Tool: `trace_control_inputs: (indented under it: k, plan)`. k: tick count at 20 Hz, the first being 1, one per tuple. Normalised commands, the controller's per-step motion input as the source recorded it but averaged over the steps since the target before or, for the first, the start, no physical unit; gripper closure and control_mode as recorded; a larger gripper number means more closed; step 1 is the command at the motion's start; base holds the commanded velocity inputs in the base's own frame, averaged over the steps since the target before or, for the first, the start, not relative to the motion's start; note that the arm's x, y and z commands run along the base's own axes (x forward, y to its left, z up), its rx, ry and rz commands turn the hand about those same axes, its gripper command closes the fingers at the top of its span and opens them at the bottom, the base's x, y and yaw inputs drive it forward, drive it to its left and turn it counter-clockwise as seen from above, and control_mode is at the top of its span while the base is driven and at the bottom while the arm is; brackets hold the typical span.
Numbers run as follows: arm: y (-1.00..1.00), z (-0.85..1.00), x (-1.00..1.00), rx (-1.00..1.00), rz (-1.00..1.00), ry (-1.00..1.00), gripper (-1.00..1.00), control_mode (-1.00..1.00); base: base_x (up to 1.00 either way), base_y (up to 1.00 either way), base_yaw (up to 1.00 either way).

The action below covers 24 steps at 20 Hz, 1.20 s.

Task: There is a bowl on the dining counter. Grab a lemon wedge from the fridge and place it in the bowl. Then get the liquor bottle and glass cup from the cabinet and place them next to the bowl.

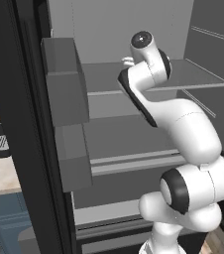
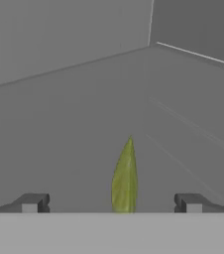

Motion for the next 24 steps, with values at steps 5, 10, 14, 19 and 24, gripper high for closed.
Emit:
trace_control_inputs:
  k: [5,10,14,19,24]
  plan:
    - [-0.16,-0.13,0.16,0.02,0.00,0.01,-1.00,-1.00,0.00,0.00,0.00]
    - [-0.16,-0.10,0.02,0.02,0.00,0.00,-1.00,-1.00,0.00,0.00,0.00]
    - [-0.09,-0.08,0.00,0.05,0.00,0.00,-1.00,-1.00,0.00,0.00,0.00]
    - [-0.01,-0.08,0.00,0.02,0.00,0.00,-1.00,-1.00,0.00,0.00,0.00]
    - [0.00,-0.09,0.00,0.00,0.00,0.02,-1.00,-1.00,0.00,0.00,0.00]
